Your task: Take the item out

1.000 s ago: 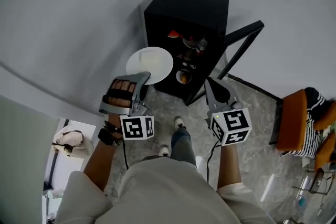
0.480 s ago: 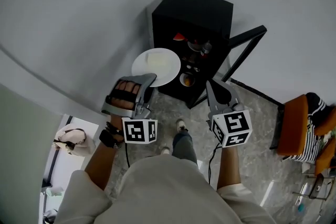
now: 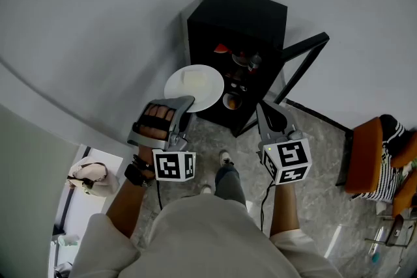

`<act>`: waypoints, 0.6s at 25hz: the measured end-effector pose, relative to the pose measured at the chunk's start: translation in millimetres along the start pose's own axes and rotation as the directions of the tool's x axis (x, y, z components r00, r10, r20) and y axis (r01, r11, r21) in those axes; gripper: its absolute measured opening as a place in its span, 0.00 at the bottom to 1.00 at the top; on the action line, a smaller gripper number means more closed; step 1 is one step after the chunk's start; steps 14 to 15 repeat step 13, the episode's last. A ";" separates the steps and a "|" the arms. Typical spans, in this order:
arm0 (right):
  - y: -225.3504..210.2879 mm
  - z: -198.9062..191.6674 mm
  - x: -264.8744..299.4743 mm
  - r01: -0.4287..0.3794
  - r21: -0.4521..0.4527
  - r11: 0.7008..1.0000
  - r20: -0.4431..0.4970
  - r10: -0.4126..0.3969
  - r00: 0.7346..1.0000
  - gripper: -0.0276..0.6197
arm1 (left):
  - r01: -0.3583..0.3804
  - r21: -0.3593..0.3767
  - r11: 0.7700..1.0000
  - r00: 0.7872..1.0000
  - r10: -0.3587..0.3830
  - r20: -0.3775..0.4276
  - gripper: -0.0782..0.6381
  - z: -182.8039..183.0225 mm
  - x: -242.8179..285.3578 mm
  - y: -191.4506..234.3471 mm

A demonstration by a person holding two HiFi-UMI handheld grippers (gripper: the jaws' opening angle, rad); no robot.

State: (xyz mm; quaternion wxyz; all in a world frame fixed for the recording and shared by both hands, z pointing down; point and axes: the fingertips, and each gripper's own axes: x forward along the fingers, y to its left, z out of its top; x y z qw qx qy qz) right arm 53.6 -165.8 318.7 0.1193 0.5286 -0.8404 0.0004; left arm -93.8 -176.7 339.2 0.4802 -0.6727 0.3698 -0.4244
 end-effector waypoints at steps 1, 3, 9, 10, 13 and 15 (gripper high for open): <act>0.3 -0.2 -0.4 0.000 -0.001 1.000 0.000 0.000 1.000 0.05 | 0.001 0.001 1.000 1.000 -0.001 0.001 0.14 0.5 -0.4 -0.3; 1.3 -1.1 -2.0 0.000 -0.005 1.000 0.002 0.000 1.000 0.05 | 0.001 0.002 1.000 1.000 -0.001 0.002 0.14 1.8 -2.0 -1.9; 3.3 -4.1 -4.7 -0.002 -0.011 1.000 0.001 0.002 1.000 0.05 | 0.003 0.001 1.000 1.000 -0.004 0.009 0.14 4.3 -5.6 -6.4; 3.5 -4.4 -4.6 -0.002 -0.011 1.000 0.001 0.002 1.000 0.05 | 0.003 0.002 1.000 1.000 -0.003 0.010 0.14 4.2 -5.6 -6.2; 4.1 -5.6 -4.1 -0.003 -0.012 1.000 -0.001 0.003 1.000 0.05 | 0.000 0.005 1.000 1.000 0.000 0.012 0.14 3.9 -5.3 -5.9; 4.1 -5.6 -4.1 -0.003 -0.012 1.000 -0.001 0.003 1.000 0.05 | 0.000 0.005 1.000 1.000 0.000 0.012 0.14 3.9 -5.3 -5.9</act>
